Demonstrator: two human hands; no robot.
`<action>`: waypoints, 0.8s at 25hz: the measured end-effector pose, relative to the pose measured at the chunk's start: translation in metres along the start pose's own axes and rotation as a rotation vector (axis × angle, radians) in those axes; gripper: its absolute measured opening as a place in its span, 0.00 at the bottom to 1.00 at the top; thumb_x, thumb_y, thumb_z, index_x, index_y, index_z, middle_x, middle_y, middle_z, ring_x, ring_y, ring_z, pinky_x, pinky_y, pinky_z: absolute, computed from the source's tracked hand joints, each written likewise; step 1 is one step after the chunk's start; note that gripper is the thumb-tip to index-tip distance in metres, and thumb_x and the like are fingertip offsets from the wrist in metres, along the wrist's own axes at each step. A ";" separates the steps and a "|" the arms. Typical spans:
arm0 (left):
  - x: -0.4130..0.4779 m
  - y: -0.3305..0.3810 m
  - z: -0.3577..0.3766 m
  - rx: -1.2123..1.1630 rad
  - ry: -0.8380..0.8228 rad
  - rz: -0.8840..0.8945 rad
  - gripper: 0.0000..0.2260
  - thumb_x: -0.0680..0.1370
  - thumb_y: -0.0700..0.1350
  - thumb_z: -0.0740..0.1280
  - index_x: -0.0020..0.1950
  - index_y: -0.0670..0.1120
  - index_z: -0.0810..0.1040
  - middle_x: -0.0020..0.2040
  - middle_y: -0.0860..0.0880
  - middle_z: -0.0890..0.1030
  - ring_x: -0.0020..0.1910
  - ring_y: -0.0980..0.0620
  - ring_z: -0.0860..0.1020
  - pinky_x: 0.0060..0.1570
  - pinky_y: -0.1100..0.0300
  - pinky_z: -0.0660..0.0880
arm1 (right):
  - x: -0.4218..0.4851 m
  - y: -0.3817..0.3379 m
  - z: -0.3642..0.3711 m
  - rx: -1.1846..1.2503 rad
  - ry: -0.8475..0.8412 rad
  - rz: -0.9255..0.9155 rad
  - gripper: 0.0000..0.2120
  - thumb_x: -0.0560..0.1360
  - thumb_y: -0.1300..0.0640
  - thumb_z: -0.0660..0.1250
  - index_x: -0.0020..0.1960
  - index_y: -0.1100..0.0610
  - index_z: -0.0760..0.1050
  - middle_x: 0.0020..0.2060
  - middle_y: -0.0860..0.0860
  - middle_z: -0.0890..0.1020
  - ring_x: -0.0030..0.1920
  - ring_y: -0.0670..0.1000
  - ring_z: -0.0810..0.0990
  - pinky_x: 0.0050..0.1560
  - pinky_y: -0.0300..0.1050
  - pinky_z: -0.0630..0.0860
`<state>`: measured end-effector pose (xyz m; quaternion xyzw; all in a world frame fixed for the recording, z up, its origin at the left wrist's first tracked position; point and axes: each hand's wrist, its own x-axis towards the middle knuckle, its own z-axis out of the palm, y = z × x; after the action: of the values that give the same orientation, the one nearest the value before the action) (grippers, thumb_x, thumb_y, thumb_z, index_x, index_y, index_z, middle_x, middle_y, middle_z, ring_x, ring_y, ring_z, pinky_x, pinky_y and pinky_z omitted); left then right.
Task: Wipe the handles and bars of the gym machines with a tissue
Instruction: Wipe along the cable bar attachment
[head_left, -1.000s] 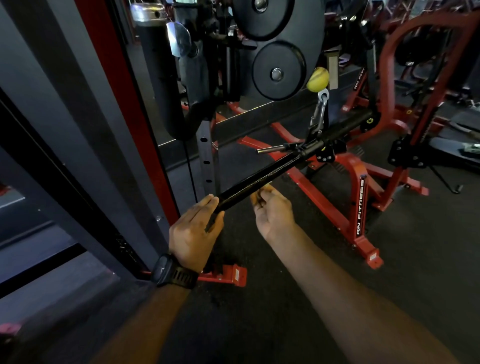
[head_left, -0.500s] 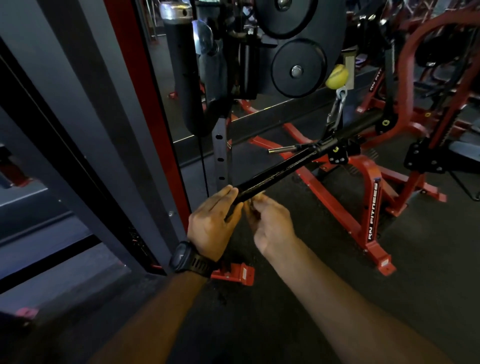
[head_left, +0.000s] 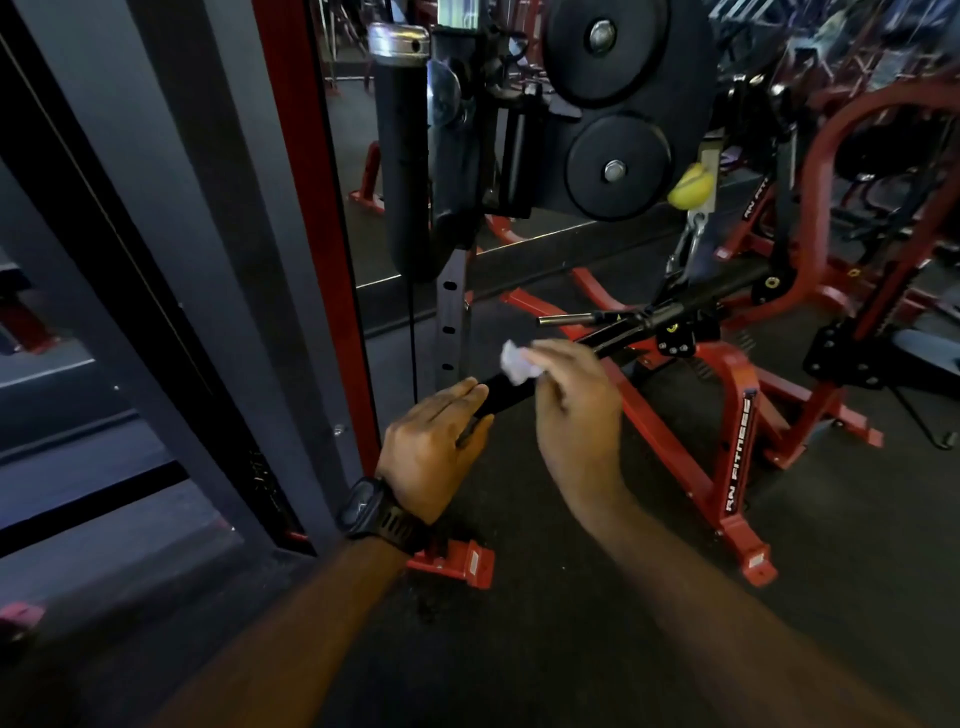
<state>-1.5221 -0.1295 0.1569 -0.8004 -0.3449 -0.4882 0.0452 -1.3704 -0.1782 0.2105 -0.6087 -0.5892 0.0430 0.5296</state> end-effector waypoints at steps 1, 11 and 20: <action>-0.002 0.000 0.000 -0.011 -0.003 0.001 0.15 0.76 0.48 0.66 0.58 0.41 0.83 0.55 0.44 0.84 0.52 0.48 0.83 0.51 0.56 0.81 | 0.005 0.004 0.005 -0.141 -0.155 -0.183 0.14 0.75 0.72 0.65 0.59 0.64 0.80 0.56 0.55 0.81 0.58 0.51 0.79 0.60 0.46 0.78; -0.003 -0.003 -0.002 0.013 0.030 0.020 0.14 0.76 0.46 0.67 0.57 0.40 0.83 0.55 0.43 0.84 0.50 0.48 0.84 0.49 0.57 0.81 | 0.052 0.010 -0.011 -0.593 -0.661 -0.521 0.15 0.77 0.63 0.59 0.61 0.60 0.78 0.56 0.56 0.79 0.59 0.56 0.76 0.62 0.50 0.73; -0.003 -0.007 -0.007 0.003 -0.002 0.054 0.14 0.76 0.46 0.67 0.57 0.39 0.83 0.55 0.43 0.84 0.52 0.48 0.83 0.49 0.57 0.81 | 0.080 0.032 -0.032 -0.673 -0.719 -0.450 0.16 0.77 0.64 0.64 0.63 0.56 0.77 0.59 0.53 0.78 0.61 0.53 0.76 0.65 0.50 0.72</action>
<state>-1.5322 -0.1287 0.1566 -0.8098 -0.3241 -0.4855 0.0593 -1.3030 -0.1284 0.2483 -0.5506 -0.8301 -0.0571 0.0665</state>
